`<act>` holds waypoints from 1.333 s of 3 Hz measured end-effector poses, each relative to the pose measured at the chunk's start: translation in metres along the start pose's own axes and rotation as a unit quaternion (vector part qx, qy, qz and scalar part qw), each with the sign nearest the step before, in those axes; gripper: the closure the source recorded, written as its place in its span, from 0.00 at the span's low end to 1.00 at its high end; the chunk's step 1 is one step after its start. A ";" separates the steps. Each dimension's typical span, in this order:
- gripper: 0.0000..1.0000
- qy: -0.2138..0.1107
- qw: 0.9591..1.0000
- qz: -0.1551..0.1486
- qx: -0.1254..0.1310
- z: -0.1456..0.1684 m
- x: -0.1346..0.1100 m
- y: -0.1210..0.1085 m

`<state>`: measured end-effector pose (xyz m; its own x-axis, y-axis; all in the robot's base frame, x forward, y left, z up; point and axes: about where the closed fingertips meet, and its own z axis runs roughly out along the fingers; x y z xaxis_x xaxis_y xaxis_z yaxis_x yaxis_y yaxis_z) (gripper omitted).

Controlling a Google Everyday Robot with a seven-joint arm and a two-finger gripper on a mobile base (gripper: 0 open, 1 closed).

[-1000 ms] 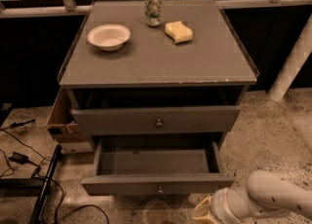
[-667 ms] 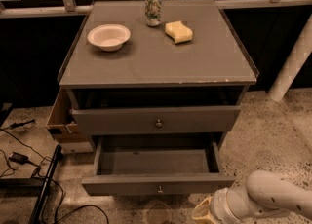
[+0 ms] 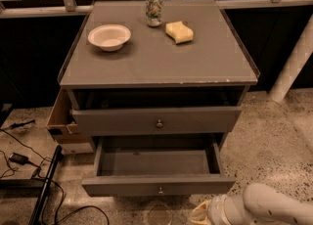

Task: Close middle drawer

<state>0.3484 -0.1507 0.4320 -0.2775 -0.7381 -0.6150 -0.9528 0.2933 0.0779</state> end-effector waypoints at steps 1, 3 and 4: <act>1.00 -0.042 0.996 -0.072 0.029 0.033 0.007 -0.019; 1.00 -0.046 0.993 -0.097 0.045 0.037 0.004 -0.024; 1.00 -0.062 0.985 -0.141 0.082 0.046 -0.002 -0.042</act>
Offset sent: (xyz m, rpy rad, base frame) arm 0.0194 0.0045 -0.0220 0.0314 -0.1296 0.0441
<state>0.3951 -0.1335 0.3944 0.0226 -0.7271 -0.6861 -0.9545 0.1884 -0.2311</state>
